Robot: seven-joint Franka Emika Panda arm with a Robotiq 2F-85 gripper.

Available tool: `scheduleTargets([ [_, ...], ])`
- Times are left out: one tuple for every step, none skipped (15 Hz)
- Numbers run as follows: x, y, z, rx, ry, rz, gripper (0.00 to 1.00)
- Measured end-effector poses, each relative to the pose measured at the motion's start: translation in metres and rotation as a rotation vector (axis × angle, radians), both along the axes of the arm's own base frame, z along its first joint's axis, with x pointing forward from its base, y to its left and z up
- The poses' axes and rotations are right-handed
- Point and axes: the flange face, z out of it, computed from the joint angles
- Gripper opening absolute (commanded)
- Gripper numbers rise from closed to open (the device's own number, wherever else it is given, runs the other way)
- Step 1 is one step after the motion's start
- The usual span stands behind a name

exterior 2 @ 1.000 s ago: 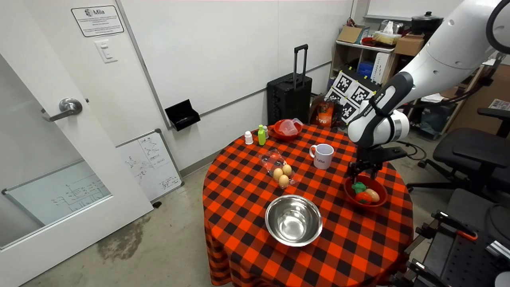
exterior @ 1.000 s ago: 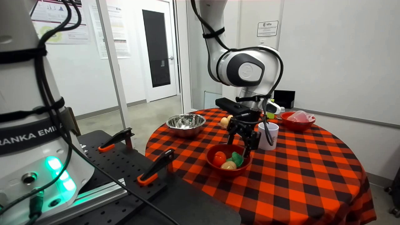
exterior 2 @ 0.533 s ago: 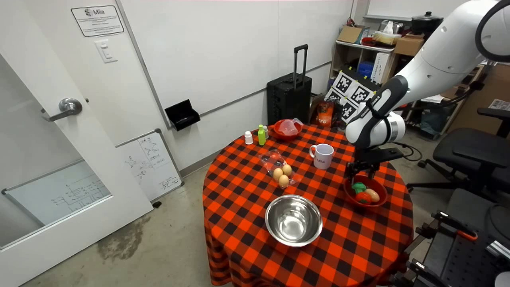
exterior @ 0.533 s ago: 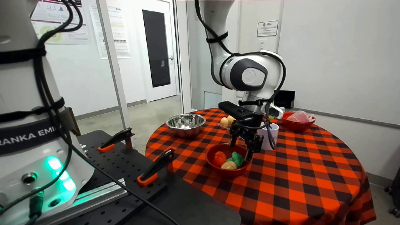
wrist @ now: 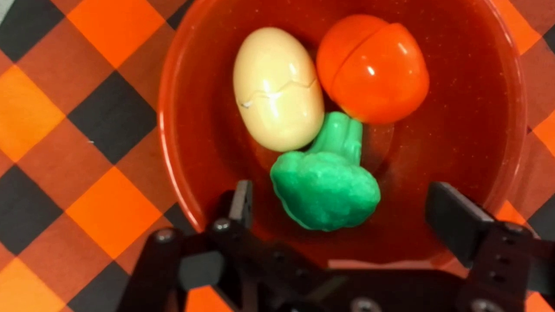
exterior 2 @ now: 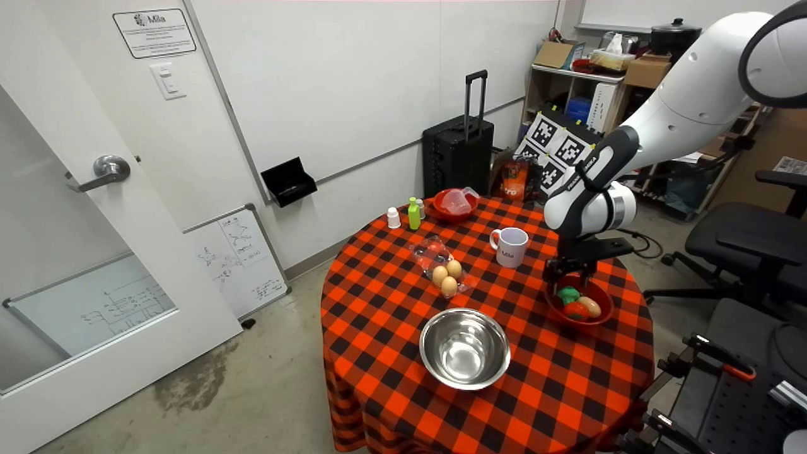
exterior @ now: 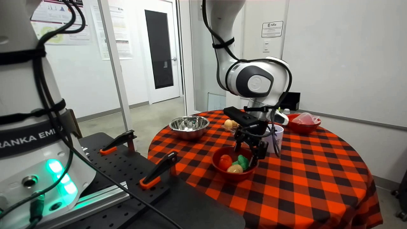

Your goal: Take the plastic broccoli from the bowl and put it on the table

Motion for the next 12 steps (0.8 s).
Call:
scheduleTargets([
  [-0.0001, -0.0001, -0.0013, 0.002, 0.001, -0.001, 0.99],
  [-0.0002, -0.0002, -0.0027, 0.004, 0.002, -0.002, 0.88],
  [-0.0002, -0.0003, -0.0044, 0.006, 0.005, -0.002, 0.75],
  [-0.0002, -0.0003, -0.0061, 0.008, 0.007, -0.003, 0.70],
  [-0.0003, -0.0003, -0.0075, 0.009, 0.009, -0.003, 0.62],
  [-0.0003, -0.0002, -0.0086, 0.010, 0.010, -0.003, 0.56],
  [-0.0002, -0.0001, -0.0094, 0.011, 0.011, -0.003, 0.46],
  [0.0002, -0.0001, -0.0101, 0.012, 0.012, -0.002, 0.39],
  [0.0005, -0.0002, -0.0107, 0.012, 0.013, -0.002, 0.32],
  [0.0008, -0.0002, -0.0104, 0.014, 0.015, -0.002, 0.32],
  [0.0010, 0.0000, -0.0104, 0.017, 0.019, -0.002, 0.28],
  [0.0011, 0.0001, -0.0102, 0.020, 0.023, -0.002, 0.28],
])
